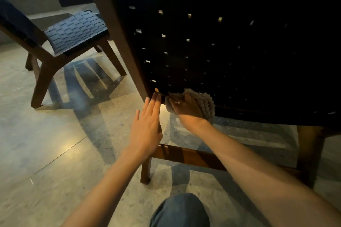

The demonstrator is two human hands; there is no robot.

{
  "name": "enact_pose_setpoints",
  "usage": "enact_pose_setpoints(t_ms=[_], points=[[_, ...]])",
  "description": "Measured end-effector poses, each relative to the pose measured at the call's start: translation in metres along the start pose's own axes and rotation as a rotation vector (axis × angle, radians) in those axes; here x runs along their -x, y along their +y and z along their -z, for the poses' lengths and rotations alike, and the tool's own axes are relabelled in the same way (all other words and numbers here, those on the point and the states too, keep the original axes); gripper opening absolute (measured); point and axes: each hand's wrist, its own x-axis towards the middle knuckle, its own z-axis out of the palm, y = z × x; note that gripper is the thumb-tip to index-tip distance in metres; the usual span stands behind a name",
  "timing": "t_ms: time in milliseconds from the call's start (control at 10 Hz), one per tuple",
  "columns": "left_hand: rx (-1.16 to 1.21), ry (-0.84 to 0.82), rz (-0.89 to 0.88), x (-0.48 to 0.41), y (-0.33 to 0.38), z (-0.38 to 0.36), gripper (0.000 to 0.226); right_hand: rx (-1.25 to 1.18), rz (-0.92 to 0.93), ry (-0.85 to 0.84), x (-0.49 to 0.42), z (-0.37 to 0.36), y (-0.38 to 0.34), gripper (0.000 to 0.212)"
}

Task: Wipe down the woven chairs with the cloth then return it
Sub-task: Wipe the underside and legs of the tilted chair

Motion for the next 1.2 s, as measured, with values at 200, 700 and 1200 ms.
enact_pose_setpoints(t_ms=[200,700,1200], points=[[-0.035,-0.031,-0.052,-0.01,0.044,-0.029,0.066,0.193,-0.044,0.074,0.041,-0.001,0.061,0.052],[0.051,-0.247,-0.241,-0.038,0.205,-0.109,0.071,0.39,-0.297,0.029,0.16,0.021,0.236,0.06],[-0.063,-0.42,-0.23,-0.061,0.236,-0.127,0.07,0.27,-0.696,0.167,0.199,0.026,0.295,0.066]])
